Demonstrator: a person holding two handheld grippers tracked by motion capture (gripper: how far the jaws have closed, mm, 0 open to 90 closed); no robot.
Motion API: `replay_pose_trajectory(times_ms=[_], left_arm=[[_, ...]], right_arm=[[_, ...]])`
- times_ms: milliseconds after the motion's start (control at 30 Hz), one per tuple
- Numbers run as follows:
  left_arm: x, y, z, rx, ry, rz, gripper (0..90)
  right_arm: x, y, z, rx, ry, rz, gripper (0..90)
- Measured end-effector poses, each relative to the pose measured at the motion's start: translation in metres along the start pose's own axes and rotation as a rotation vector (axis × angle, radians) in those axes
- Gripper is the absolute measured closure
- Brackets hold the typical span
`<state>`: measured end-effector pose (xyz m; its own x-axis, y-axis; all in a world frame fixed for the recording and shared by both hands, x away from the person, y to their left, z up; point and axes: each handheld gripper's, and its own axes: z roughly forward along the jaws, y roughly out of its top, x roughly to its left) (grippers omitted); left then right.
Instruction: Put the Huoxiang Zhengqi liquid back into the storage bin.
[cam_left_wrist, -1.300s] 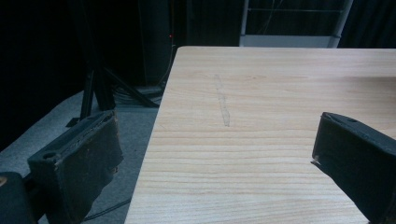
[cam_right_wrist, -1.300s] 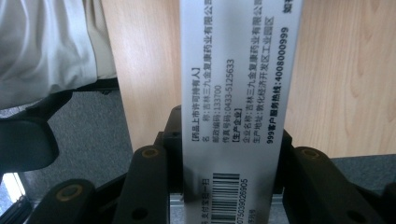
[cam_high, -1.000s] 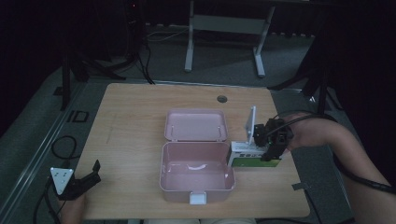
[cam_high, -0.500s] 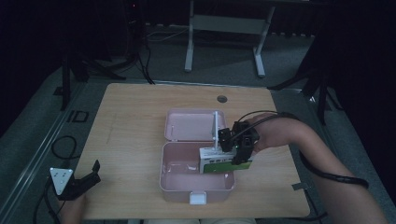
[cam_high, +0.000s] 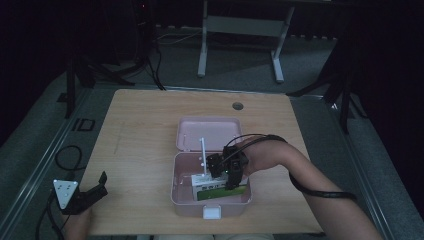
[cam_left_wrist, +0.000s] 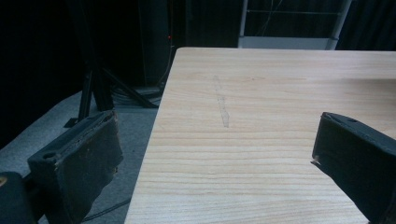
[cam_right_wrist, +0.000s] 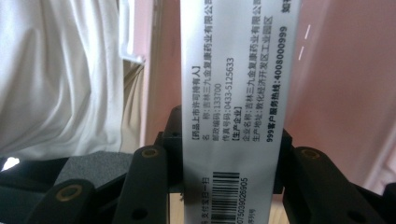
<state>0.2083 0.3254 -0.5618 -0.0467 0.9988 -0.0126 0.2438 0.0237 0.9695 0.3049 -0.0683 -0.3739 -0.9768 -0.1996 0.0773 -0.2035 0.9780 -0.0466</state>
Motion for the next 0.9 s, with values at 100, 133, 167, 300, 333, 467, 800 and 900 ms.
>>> replay_pose_trajectory(times_ms=[100, 133, 167, 300, 333, 467, 800, 900], left_arm=[[0.001, 0.000, 0.000, -0.001, -0.001, -0.003, 1.6], [0.000, 0.000, 0.000, -0.001, -0.001, -0.003, 1.6], [0.000, 0.000, 0.000, 0.000, -0.001, -0.001, 1.7], [0.000, 0.000, 0.000, -0.002, -0.001, -0.002, 1.6], [0.000, 0.000, 0.000, -0.002, 0.000, -0.002, 1.7], [0.000, 0.000, 0.000, -0.001, -0.001, -0.001, 1.6], [0.000, 0.000, 0.000, 0.001, 0.000, 0.000, 1.6], [0.000, 0.000, 0.001, 0.000, 0.001, -0.003, 1.6]], right_arm=[[-0.002, 0.003, 0.013, -0.001, 0.005, 0.001, 63.0], [-0.003, 0.003, 0.017, 0.000, 0.007, 0.002, 62.9], [-0.004, 0.003, 0.021, -0.003, 0.010, 0.000, 62.9], [-0.006, 0.002, 0.038, -0.007, 0.011, 0.011, 62.9], [-0.006, 0.002, 0.041, -0.005, 0.009, 0.016, 62.9], [-0.005, 0.002, 0.058, 0.015, 0.009, 0.015, 62.8], [-0.012, 0.001, 0.087, 0.037, 0.028, 0.033, 62.5], [-0.012, 0.000, 0.088, 0.030, 0.035, 0.042, 62.3]])
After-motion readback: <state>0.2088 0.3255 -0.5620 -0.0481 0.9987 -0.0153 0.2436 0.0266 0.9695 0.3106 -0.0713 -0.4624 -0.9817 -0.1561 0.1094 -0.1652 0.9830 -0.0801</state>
